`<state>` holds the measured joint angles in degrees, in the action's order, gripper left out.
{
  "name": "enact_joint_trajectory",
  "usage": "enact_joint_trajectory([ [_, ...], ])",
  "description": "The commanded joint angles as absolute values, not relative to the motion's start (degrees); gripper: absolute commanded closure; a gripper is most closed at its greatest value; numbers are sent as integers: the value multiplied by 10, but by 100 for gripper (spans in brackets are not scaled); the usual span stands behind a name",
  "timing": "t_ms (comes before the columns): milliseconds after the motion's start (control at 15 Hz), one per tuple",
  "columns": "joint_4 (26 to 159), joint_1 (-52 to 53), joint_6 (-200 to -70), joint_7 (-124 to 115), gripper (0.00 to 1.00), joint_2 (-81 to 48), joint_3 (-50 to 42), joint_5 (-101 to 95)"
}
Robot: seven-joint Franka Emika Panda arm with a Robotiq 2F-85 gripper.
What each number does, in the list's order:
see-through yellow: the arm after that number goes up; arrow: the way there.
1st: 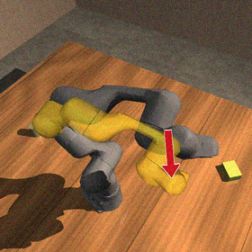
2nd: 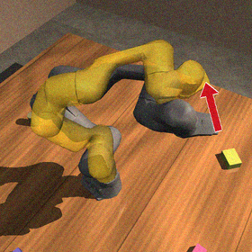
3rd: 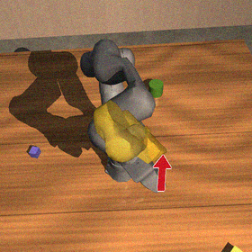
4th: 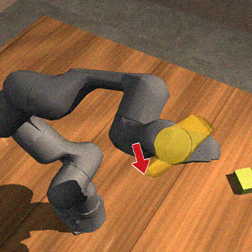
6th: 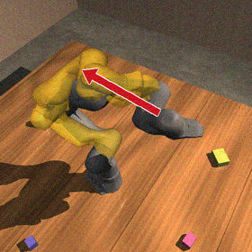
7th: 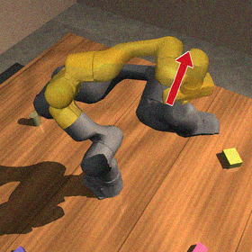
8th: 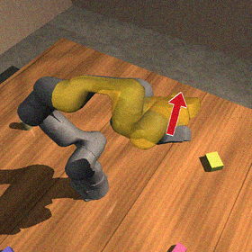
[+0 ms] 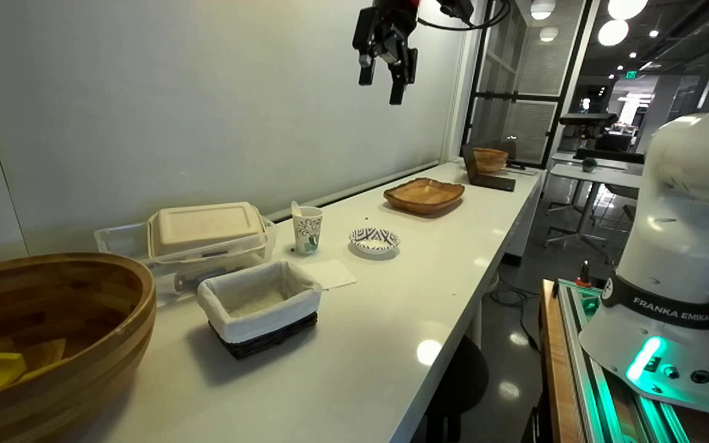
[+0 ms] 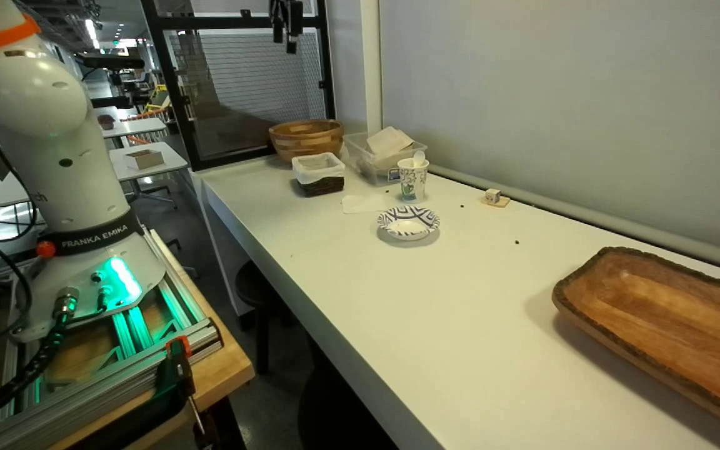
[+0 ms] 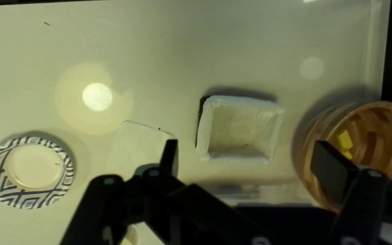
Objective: Move the wooden block forwards.
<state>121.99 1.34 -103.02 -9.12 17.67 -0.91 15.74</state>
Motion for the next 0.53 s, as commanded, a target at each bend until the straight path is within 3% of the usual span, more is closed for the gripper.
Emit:
enact_joint_trajectory([
  [0,1177,-33,-1074,-119,0,101,-41,166],
  [467,1057,-88,-1193,-207,0,-71,-94,172],
])
